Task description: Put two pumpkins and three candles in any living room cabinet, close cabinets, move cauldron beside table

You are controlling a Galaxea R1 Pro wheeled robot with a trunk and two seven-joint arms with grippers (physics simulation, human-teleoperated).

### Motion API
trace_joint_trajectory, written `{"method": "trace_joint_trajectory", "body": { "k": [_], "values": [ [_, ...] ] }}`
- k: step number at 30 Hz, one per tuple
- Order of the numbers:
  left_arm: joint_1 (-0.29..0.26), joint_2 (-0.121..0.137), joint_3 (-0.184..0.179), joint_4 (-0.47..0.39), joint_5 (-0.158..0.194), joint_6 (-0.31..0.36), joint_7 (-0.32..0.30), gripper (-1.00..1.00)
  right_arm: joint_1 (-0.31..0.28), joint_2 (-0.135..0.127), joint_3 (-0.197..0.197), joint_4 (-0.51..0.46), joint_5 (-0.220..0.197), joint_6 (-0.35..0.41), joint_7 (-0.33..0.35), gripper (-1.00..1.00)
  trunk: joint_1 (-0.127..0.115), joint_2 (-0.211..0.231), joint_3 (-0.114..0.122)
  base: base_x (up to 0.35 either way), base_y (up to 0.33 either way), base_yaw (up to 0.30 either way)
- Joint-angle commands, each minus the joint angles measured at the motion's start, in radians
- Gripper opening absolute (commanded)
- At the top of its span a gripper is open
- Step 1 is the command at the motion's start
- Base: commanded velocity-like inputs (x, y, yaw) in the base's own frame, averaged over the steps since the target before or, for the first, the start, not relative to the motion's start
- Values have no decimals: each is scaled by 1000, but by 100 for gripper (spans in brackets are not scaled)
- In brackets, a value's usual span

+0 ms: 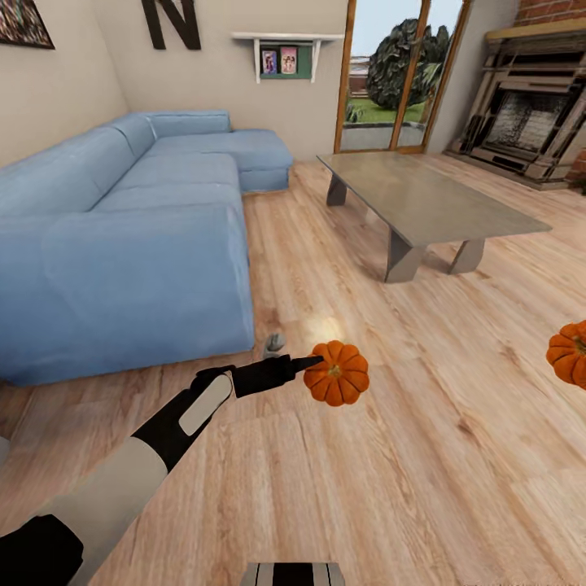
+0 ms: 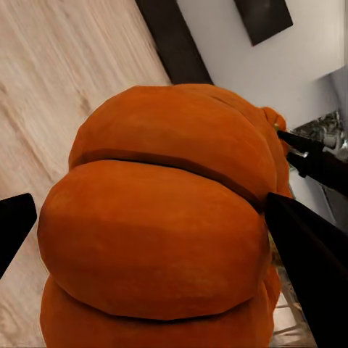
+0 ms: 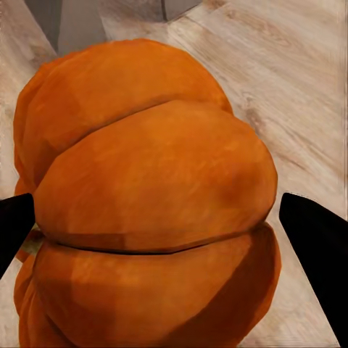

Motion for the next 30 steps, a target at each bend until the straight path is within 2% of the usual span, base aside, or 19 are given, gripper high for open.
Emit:
{"method": "trace_joint_trajectory", "body": {
  "k": [1,7,11,15,21,25,28,30],
  "values": [
    [0,0,0,0,1,1,0,-100,10,0,8,1,4,-1,0,-100,0,0,5,0,0,-244],
    [0,-13,-1,5,1,1,17,-100,44,0,39,1,4,-1,0,-100,-3,2,34,0,0,-244],
    [0,-37,-1,27,2,2,125,-100,68,0,69,2,4,-1,0,-100,-5,3,53,0,0,-244],
    [0,-50,-1,32,3,1,182,-100,94,-1,97,2,3,-1,2,-100,-7,4,72,0,0,-244],
    [0,-61,-2,34,3,1,266,-100,113,-1,127,40,4,-3,51,-100,-9,5,101,0,0,-244],
    [0,-83,-3,50,2,0,301,-100,116,2,194,82,3,-14,58,-100,-11,6,120,0,0,-244],
    [0,-100,-3,85,1,-2,307,-100,116,33,265,103,3,-37,58,-100,-13,7,134,0,0,-244],
    [0,-108,-3,107,0,-2,308,-100,116,74,295,107,5,-71,53,-100,-13,7,144,0,0,-244]
  ]
}}
